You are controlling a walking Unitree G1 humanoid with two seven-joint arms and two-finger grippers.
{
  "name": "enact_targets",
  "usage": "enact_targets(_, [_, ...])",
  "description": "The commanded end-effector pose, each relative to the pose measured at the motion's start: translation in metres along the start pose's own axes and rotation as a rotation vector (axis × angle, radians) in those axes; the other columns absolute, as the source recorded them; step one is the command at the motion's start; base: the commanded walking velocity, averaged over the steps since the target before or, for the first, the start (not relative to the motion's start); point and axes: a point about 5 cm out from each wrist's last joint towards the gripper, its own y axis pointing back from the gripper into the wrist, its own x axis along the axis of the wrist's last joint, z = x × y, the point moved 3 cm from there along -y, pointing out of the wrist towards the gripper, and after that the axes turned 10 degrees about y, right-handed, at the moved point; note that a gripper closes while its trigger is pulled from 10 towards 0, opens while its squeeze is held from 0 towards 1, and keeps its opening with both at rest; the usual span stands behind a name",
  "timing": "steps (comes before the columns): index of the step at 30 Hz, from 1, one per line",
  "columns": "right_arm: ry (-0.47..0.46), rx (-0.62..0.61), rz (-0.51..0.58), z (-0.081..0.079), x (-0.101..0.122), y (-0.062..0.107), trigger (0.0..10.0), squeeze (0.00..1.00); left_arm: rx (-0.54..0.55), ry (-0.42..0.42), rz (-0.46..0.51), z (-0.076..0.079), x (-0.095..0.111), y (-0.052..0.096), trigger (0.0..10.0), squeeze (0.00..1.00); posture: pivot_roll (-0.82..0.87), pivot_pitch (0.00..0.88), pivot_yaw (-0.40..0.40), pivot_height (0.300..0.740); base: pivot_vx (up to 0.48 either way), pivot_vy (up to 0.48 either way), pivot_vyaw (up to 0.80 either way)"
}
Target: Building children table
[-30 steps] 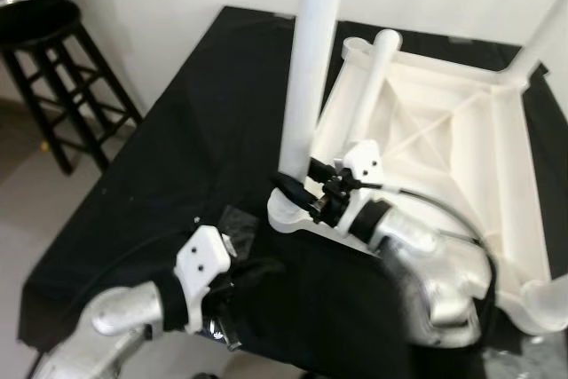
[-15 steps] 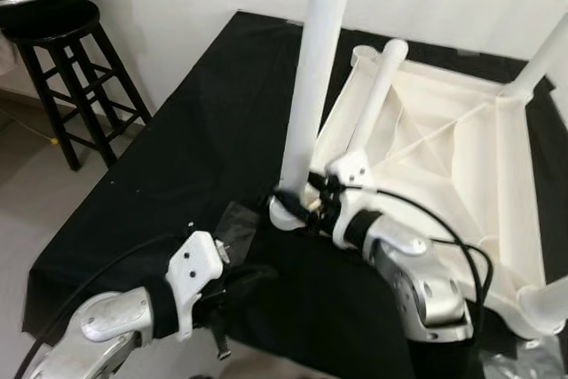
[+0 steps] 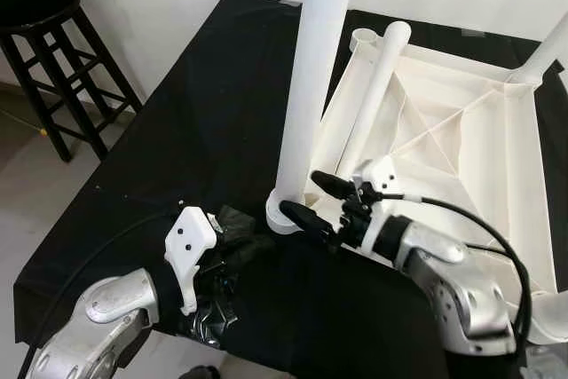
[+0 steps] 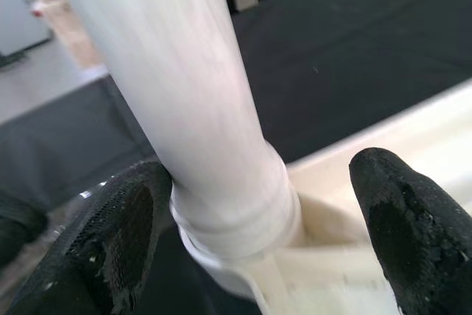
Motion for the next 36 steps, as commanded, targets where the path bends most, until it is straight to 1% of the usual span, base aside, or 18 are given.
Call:
enact_targets(1, [-0.042,-0.283,0.003,0.022,-0.007,0.016,10.0,0.0,0.013,0.054,-0.021,-0.002,-0.006,0.0,10.0,0.0,0.01,0.158,-0.066,0.74,0.0,0.412,0.0])
enact_targets(2, [-0.042,-0.283,0.003,0.022,-0.007,0.016,10.0,0.0,0.013,0.054,-0.021,-0.002,-0.006,0.0,10.0,0.0,0.01,0.158,-0.066,0.74,0.0,0.412,0.0])
enact_targets(3, [-0.075,-0.378,0.005,0.028,-0.011,0.022,10.0,0.0,0.016,0.064,-0.023,-0.003,-0.007,0.0,10.0,0.0,0.0,0.159,-0.066,0.74,0.0,0.412,0.0])
enact_targets(4, [-0.075,-0.378,0.005,0.028,-0.011,0.022,10.0,0.0,0.016,0.064,-0.023,-0.003,-0.007,0.0,10.0,0.0,0.0,0.159,-0.066,0.74,0.0,0.412,0.0])
enact_targets(5, [-0.092,-0.427,0.003,0.028,-0.015,0.029,10.0,0.0,0.016,0.069,-0.026,-0.003,-0.007,0.0,10.0,0.0,0.0,0.159,-0.069,0.74,0.0,0.48,0.0])
enact_targets(6, [-0.101,-0.414,0.003,0.02,-0.018,0.032,10.0,0.0,0.013,0.069,-0.029,-0.004,-0.007,0.0,10.0,0.0,-0.01,0.157,-0.073,0.74,0.0,0.48,0.0])
enact_targets(7, [-0.101,-0.414,0.003,0.02,-0.018,0.032,10.0,0.0,0.013,0.069,-0.029,-0.004,-0.007,0.0,10.0,0.0,-0.01,0.157,-0.073,0.74,0.0,0.48,0.0])
enact_targets(9, [-0.116,-0.345,0.022,0.008,-0.019,0.033,10.0,0.0,0.009,0.068,-0.031,-0.004,-0.008,-0.001,10.0,0.0,-0.01,0.152,-0.07,0.74,0.0,0.48,0.0])
enact_targets(10, [-0.116,-0.345,0.022,0.008,-0.019,0.033,10.0,0.0,0.009,0.068,-0.031,-0.004,-0.008,-0.001,10.0,0.0,-0.01,0.152,-0.07,0.74,0.0,0.48,0.0])
enact_targets(11, [-0.125,-0.309,0.041,0.004,-0.017,0.032,10.0,0.0,0.008,0.068,-0.031,-0.004,-0.008,-0.001,10.0,0.0,-0.01,0.15,-0.069,0.74,0.0,0.48,0.0])
enact_targets(16, [-0.186,-0.233,0.1,-0.001,-0.014,0.029,10.0,0.0,0.009,0.066,-0.011,-0.004,-0.006,-0.003,10.0,0.0,-0.01,0.147,-0.08,0.74,0.0,0.48,-0.16])
enact_targets(18, [-0.19,-0.197,0.116,-0.005,-0.012,0.028,10.0,0.0,0.006,0.057,0.002,-0.004,-0.004,-0.003,10.0,0.0,-0.01,0.148,-0.082,0.74,0.0,0.0,-0.8])
enact_targets(22, [-0.204,-0.187,0.122,-0.006,-0.012,0.029,10.0,0.0,0.008,0.054,0.004,-0.004,-0.003,-0.003,10.0,0.0,-0.01,0.148,-0.084,0.74,0.0,0.0,-0.8])
enact_targets(25, [-0.234,-0.179,0.135,-0.006,-0.013,0.029,10.0,0.0,0.019,0.052,0.019,-0.006,-0.001,-0.003,10.0,0.0,0.01,0.145,-0.082,0.74,0.0,0.0,-0.8])
enact_targets(32, [-0.244,-0.145,0.146,-0.008,-0.012,0.027,10.0,0.0,0.039,0.037,0.034,-0.01,0.003,-0.002,10.0,0.0,0.02,0.138,-0.079,0.74,0.0,0.0,-0.8])
enact_targets(33, [-0.243,-0.124,0.15,-0.01,-0.012,0.026,10.0,0.0,0.052,0.012,0.036,-0.011,0.004,-0.001,10.0,0.0,0.01,0.131,-0.075,0.74,0.0,0.0,-0.8])
enact_targets(34, [-0.243,-0.124,0.15,-0.01,-0.012,0.026,10.0,0.0,0.052,0.012,0.036,-0.011,0.004,-0.001,10.0,0.0,0.01,0.131,-0.075,0.74,0.0,0.0,-0.8])
enact_targets(36, [-0.246,-0.098,0.157,-0.012,-0.012,0.026,10.0,0.0,0.086,-0.079,0.046,-0.015,0.011,-0.001,10.0,0.0,0.02,0.129,-0.076,0.74,0.0,0.0,-0.8])
